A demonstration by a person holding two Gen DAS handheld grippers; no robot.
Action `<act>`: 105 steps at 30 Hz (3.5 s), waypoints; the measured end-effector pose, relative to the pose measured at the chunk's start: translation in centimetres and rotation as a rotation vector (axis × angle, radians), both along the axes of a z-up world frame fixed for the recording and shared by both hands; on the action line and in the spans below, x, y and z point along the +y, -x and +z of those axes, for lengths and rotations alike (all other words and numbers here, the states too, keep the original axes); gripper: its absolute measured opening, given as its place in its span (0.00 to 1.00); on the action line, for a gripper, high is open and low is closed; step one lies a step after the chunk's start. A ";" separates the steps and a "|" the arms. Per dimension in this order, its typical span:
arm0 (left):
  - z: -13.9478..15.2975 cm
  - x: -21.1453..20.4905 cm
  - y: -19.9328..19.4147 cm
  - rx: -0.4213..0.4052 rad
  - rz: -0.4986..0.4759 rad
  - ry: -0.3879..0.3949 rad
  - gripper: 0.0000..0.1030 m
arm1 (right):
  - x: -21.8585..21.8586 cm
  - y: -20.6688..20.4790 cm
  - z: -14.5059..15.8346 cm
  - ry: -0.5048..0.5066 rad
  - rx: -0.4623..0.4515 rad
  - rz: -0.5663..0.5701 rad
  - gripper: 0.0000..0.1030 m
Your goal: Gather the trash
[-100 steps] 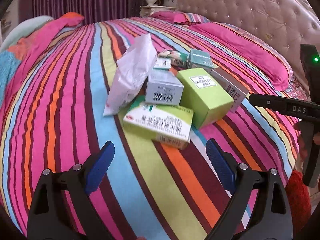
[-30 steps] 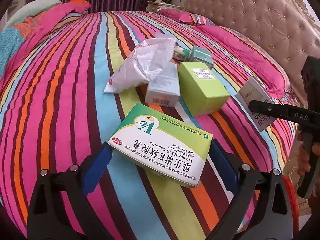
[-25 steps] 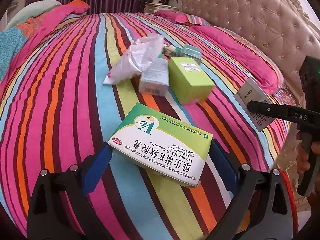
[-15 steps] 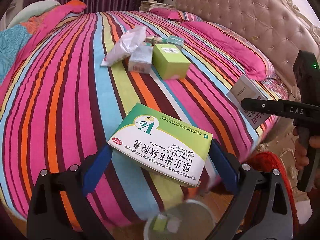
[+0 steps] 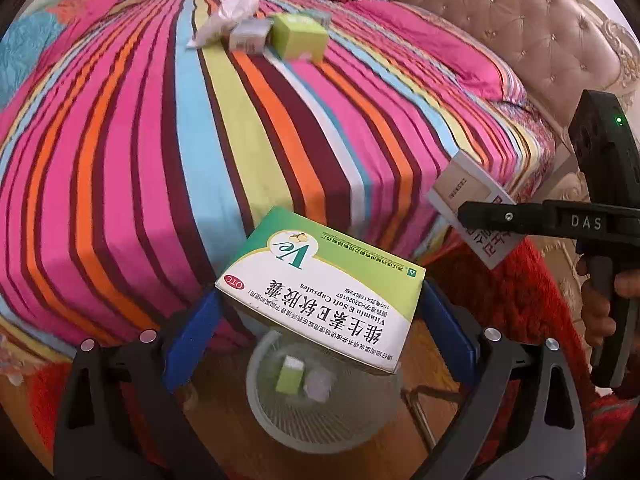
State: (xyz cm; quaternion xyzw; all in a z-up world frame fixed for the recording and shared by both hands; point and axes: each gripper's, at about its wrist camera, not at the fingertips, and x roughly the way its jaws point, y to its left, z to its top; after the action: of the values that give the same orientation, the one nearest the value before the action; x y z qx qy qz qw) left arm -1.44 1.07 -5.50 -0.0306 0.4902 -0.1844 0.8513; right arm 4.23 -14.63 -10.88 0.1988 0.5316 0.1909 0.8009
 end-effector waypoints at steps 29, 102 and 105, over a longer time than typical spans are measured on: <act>-12.3 -2.2 0.1 0.487 -0.039 -0.039 0.91 | 2.6 1.0 -13.7 0.033 0.519 0.003 0.31; -15.1 -1.9 -0.3 0.606 0.041 -0.152 0.93 | 3.0 0.5 -17.3 -0.146 0.663 -0.030 0.78; -13.6 -1.0 -0.1 0.565 0.057 -0.171 0.93 | 2.1 0.4 -16.0 -0.142 0.616 -0.058 0.78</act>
State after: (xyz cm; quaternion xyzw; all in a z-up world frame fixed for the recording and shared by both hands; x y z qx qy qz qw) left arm -1.32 0.04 -19.15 -0.0225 0.7207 -0.1026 0.6853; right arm 3.87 -12.57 -26.86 0.3180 0.7285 0.1354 0.5914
